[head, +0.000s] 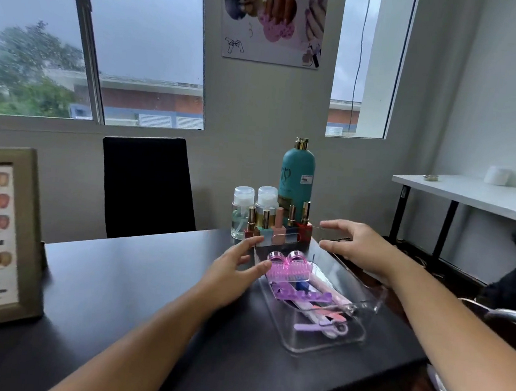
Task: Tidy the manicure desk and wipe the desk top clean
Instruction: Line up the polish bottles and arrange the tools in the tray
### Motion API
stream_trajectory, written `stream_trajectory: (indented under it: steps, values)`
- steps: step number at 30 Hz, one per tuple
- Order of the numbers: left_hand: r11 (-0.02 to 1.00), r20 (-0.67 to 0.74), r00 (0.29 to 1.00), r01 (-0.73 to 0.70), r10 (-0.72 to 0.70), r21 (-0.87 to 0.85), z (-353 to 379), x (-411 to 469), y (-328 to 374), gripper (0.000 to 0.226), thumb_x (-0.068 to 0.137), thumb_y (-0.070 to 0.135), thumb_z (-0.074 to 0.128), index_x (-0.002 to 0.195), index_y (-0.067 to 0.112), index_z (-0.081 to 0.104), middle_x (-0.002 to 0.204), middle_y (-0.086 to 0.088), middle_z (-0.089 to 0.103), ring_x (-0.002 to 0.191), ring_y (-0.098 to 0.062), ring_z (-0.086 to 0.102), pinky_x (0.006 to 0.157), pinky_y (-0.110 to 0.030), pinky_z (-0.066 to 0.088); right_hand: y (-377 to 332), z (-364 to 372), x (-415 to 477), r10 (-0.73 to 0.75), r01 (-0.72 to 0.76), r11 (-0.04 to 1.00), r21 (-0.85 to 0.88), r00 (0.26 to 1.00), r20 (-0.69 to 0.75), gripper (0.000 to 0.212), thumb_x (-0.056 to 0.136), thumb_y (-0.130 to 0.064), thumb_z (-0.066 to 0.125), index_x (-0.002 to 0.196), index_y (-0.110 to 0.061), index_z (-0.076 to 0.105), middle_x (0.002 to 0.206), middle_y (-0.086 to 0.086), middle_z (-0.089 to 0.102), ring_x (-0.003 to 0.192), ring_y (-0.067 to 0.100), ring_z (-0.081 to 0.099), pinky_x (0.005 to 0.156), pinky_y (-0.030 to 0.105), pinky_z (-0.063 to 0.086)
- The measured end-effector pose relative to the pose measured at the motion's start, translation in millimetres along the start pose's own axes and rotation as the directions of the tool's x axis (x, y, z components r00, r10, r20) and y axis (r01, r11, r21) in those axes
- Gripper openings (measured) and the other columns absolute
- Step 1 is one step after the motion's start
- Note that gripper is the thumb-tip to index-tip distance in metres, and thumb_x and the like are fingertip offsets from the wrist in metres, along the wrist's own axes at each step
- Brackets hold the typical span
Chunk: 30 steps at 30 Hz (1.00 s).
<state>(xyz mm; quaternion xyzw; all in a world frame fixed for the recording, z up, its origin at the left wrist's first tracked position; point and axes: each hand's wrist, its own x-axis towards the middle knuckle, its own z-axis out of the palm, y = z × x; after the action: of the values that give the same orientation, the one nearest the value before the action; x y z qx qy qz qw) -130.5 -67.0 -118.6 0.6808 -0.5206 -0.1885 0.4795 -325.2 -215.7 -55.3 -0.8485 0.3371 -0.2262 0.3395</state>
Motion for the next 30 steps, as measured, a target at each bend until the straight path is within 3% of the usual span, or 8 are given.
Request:
stream_trajectory:
  steps: [4, 9, 15, 17, 20, 23, 26, 30]
  values:
    - [0.996, 0.025, 1.000, 0.017, -0.015, -0.086, 0.7, -10.3, 9.3, 0.049, 0.088, 0.029, 0.060, 0.133, 0.038, 0.043, 0.140, 0.006, 0.045, 0.114, -0.008, 0.053, 0.103, -0.030, 0.039, -1.5, 8.3, -19.5, 0.115, -0.135, 0.961, 0.240, 0.989, 0.094, 0.049, 0.086, -0.013, 0.065, 0.133, -0.019, 0.050, 0.144, 0.011, 0.043, 0.124, 0.021, 0.046, 0.097, 0.038, 0.046]
    - [0.989, 0.029, 0.999, 0.027, -0.023, -0.146, -15.7, -28.1, 9.6, 0.045, 0.090, 0.022, 0.057, 0.130, 0.038, 0.045, 0.124, 0.018, 0.047, 0.106, 0.001, 0.053, 0.090, -0.016, 0.042, -9.2, 23.4, -33.5, 0.092, -0.111, 0.968, 0.227, 0.991, 0.093, 0.053, 0.082, -0.006, 0.069, 0.131, -0.017, 0.052, 0.144, 0.007, 0.045, 0.131, 0.021, 0.042, 0.107, 0.041, 0.040]
    - [0.990, 0.004, 0.999, 0.044, -0.043, -0.136, -50.1, -59.5, -4.1, 0.036, 0.089, 0.027, 0.058, 0.119, 0.047, 0.052, 0.117, 0.025, 0.055, 0.104, 0.005, 0.059, 0.089, -0.009, 0.042, -23.7, 55.6, -46.3, 0.070, -0.094, 0.967, 0.238, 0.992, 0.107, 0.054, 0.079, -0.007, 0.072, 0.128, -0.021, 0.056, 0.131, 0.005, 0.056, 0.111, 0.016, 0.057, 0.096, 0.039, 0.050]
    - [0.987, -0.042, 0.997, 0.051, -0.058, -0.152, -57.4, -66.6, -9.1, 0.035, 0.089, 0.027, 0.058, 0.120, 0.043, 0.055, 0.126, 0.013, 0.056, 0.111, -0.014, 0.057, 0.092, -0.021, 0.044, -28.6, 67.3, -48.4, 0.044, -0.066, 0.970, 0.235, 0.994, 0.100, 0.052, 0.078, -0.008, 0.074, 0.126, -0.022, 0.058, 0.124, 0.004, 0.060, 0.100, 0.009, 0.058, 0.081, 0.027, 0.053]
    - [0.976, -0.068, 0.995, 0.058, -0.074, -0.208, -61.9, -71.8, -12.4, 0.032, 0.089, 0.022, 0.057, 0.113, 0.043, 0.059, 0.126, 0.006, 0.058, 0.109, -0.011, 0.058, 0.092, -0.025, 0.046, -33.3, 80.0, -49.8, 0.003, -0.020, 0.981, 0.194, 0.996, 0.084, 0.045, 0.078, -0.015, 0.075, 0.120, -0.025, 0.060, 0.099, -0.008, 0.062, 0.076, -0.001, 0.053, 0.050, 0.007, 0.040]
    - [0.970, -0.040, 0.995, 0.076, -0.088, -0.229, -61.4, -72.8, -11.8, 0.034, 0.084, 0.023, 0.057, 0.110, 0.044, 0.061, 0.124, 0.002, 0.060, 0.115, -0.010, 0.054, 0.097, -0.029, 0.044, -39.3, 83.4, -48.0, -0.031, 0.029, 0.998, -0.057, 0.999, -0.021, 0.033, 0.078, -0.028, 0.074, 0.109, -0.030, 0.064, 0.110, -0.006, 0.056, 0.105, 0.016, 0.055, 0.072, 0.019, 0.047]
    - [0.967, -0.012, 0.995, 0.089, -0.095, -0.241, -61.4, -73.5, -9.5, 0.043, 0.072, 0.029, 0.051, 0.111, 0.044, 0.060, 0.137, 0.000, 0.050, 0.131, -0.013, 0.039, 0.111, -0.041, 0.031, -55.2, 78.2, -41.3, -0.232, 0.153, 0.890, -0.429, 0.963, -0.139, 0.027, 0.076, -0.043, 0.072, 0.101, -0.034, 0.067, 0.126, -0.006, 0.052, 0.119, 0.017, 0.043, 0.099, 0.034, 0.033]
    - [0.959, -0.006, 0.996, 0.085, -0.090, -0.269, -62.3, -74.3, -8.8, 0.044, 0.070, 0.026, 0.051, 0.110, 0.041, 0.061, 0.134, 0.001, 0.052, 0.126, -0.011, 0.044, 0.110, -0.036, 0.033, -90.1, 77.9, -28.8, -0.213, 0.292, 0.791, -0.538, 0.955, 0.206, 0.039, 0.072, -0.054, 0.070, 0.105, -0.033, 0.068, 0.098, -0.015, 0.064, 0.097, 0.009, 0.057, 0.094, 0.035, 0.036]
